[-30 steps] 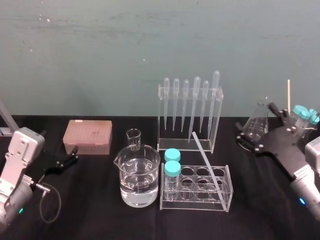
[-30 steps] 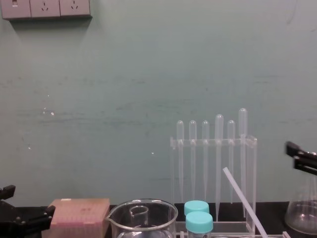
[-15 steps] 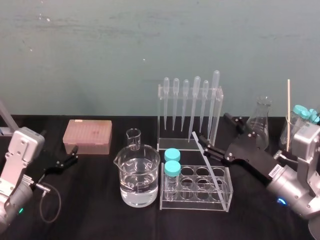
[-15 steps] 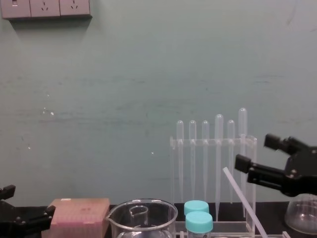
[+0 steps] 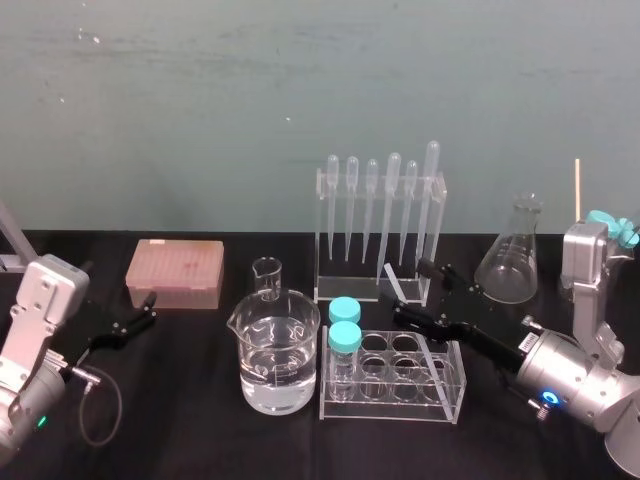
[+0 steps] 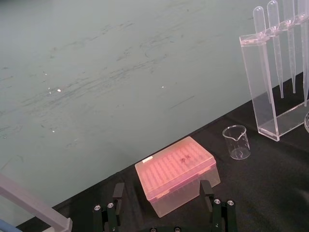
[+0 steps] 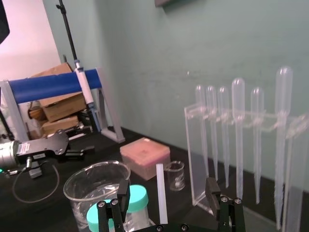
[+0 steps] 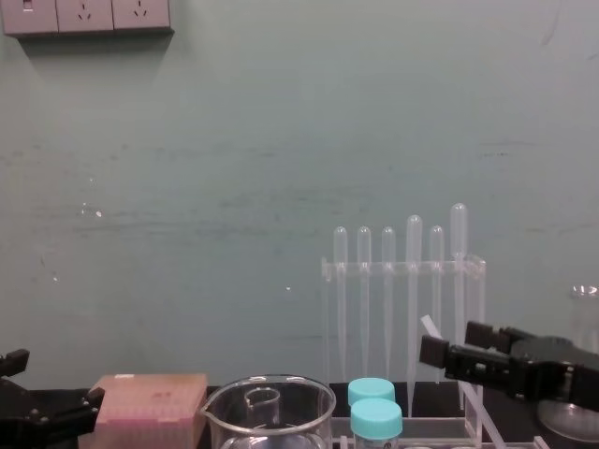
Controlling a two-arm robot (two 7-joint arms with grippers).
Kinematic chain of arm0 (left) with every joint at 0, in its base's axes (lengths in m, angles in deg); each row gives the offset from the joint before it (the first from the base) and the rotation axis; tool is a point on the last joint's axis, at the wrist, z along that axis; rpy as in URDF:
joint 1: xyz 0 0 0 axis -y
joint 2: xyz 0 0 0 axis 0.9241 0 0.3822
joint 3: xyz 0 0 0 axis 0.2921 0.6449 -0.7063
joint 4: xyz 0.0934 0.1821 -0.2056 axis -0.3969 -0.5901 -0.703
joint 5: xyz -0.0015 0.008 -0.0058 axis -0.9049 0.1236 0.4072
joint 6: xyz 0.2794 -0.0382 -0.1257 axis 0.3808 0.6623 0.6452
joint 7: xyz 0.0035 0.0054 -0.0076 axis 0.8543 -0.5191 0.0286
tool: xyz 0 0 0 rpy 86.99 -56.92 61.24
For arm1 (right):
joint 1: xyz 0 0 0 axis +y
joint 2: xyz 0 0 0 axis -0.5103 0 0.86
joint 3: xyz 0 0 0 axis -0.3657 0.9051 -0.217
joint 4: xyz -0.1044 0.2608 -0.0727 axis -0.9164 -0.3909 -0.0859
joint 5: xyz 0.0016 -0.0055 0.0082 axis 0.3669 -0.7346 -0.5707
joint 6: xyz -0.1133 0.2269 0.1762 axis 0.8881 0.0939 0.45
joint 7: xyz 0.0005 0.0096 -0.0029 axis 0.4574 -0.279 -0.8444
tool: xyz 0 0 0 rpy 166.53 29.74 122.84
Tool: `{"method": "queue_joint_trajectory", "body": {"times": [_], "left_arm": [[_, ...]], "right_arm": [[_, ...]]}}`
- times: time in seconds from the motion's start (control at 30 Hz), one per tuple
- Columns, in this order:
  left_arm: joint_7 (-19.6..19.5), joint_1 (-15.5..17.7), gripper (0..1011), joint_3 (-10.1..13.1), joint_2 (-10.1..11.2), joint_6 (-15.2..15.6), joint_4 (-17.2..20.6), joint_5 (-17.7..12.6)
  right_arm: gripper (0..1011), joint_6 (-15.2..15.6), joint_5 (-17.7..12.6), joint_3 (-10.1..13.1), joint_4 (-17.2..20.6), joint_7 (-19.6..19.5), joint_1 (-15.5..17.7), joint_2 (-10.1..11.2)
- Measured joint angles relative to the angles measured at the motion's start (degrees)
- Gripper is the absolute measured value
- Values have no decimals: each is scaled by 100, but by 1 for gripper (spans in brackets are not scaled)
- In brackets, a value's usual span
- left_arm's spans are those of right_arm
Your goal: Pick up the stirring rod with one hand, then place it down.
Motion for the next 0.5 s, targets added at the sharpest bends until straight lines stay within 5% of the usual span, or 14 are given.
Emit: {"method": "queue_joint_trajectory", "body": {"times": [0.17,0.5], "left_arm": [[0,0,1000,0,0,0,0,0],[0,0,1000,0,0,0,0,0]], "right_arm": [[1003,464,-91,-9,-153,89,-108,-71],[1003,795,111,-25,-275,70,-194,-123]]}}
